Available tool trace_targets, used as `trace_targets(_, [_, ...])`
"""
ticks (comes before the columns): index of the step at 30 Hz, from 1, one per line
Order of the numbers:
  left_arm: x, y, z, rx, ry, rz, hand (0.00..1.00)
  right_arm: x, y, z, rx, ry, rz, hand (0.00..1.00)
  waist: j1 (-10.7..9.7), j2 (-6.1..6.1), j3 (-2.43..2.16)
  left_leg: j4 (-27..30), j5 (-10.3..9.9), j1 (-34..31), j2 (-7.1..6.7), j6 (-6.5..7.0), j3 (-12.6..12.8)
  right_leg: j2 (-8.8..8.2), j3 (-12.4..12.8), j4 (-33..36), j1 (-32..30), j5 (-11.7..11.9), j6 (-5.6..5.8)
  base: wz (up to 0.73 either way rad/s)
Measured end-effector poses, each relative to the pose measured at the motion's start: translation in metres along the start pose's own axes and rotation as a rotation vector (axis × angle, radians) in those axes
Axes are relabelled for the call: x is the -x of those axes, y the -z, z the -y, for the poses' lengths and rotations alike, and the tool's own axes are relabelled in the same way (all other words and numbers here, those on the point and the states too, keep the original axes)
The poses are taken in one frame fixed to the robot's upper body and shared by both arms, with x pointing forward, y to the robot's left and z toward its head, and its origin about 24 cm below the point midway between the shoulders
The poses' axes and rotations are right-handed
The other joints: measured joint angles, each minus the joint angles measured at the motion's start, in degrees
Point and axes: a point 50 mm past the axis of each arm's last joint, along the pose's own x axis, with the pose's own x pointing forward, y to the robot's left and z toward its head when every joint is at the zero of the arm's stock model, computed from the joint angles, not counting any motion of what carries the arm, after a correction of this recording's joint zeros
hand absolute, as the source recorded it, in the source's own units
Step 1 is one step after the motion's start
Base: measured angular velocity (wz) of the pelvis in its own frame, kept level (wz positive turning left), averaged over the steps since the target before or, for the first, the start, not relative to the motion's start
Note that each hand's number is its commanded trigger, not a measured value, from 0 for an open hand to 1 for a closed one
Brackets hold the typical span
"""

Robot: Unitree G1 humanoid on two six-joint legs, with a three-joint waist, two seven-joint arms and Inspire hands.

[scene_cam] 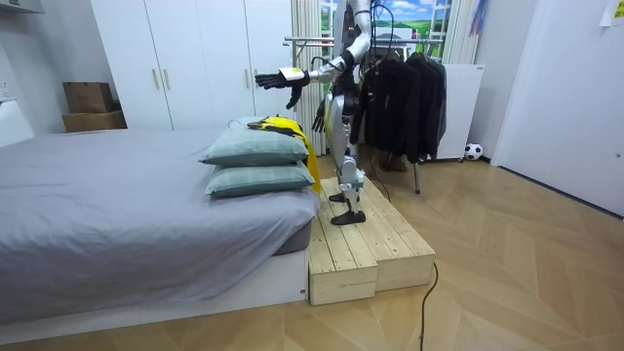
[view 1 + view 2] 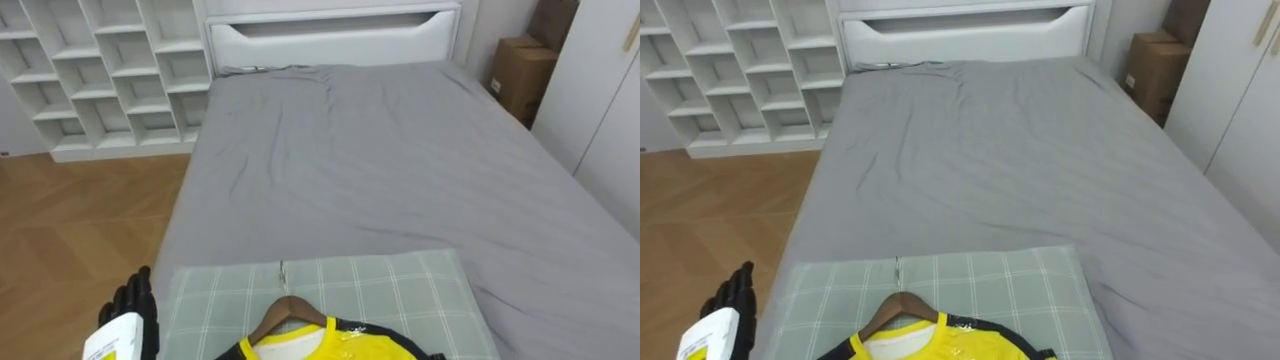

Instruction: Hang clothes

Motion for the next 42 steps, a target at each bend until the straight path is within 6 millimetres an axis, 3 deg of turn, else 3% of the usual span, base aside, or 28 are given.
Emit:
trace_targets(14, [0.0,0.004,0.004,-0.061,0.054,-0.02,0.0,0.001,0.004,0.003,-0.052,0.021,-0.008,0.0,-1.43,0.07,-0.07,-0.51,0.0,0.69,0.04,0.0,0.25,0.01,0.7,0.06,0.28,0.03,-0.05,-0.01])
trace_targets(20, [-0.001,0.007,0.012,-0.136,0.092,-0.018,0.0,0.003,0.01,0.008,-0.074,0.051,-0.021,0.0,-2.7,-0.39,0.12,-0.5,0.0,0.29,0.04,0.0,0.19,0.02,0.87,0.12,-0.01,0.03,-0.05,0.0])
trace_targets(35, [-0.02,0.001,0.018,-0.148,0.11,-0.053,0.0,-0.001,0.006,0.001,-0.08,0.047,-0.034,0.0,-2.82,-1.8,-0.45,0.12,0.09,-2.53,0.24,-0.03,0.31,0.22,0.94,0.14,-2.65,0.22,-0.34,0.0])
trace_targets(42, [-0.049,-0.023,0.01,-0.128,0.082,-0.011,0.0,-0.005,-0.012,-0.001,-0.029,0.061,-0.024,0.0,-2.81,-0.48,0.38,0.81,0.58,-6.38,0.37,0.0,0.55,0.31,1.28,0.13,-6.37,0.66,-1.01,-0.02])
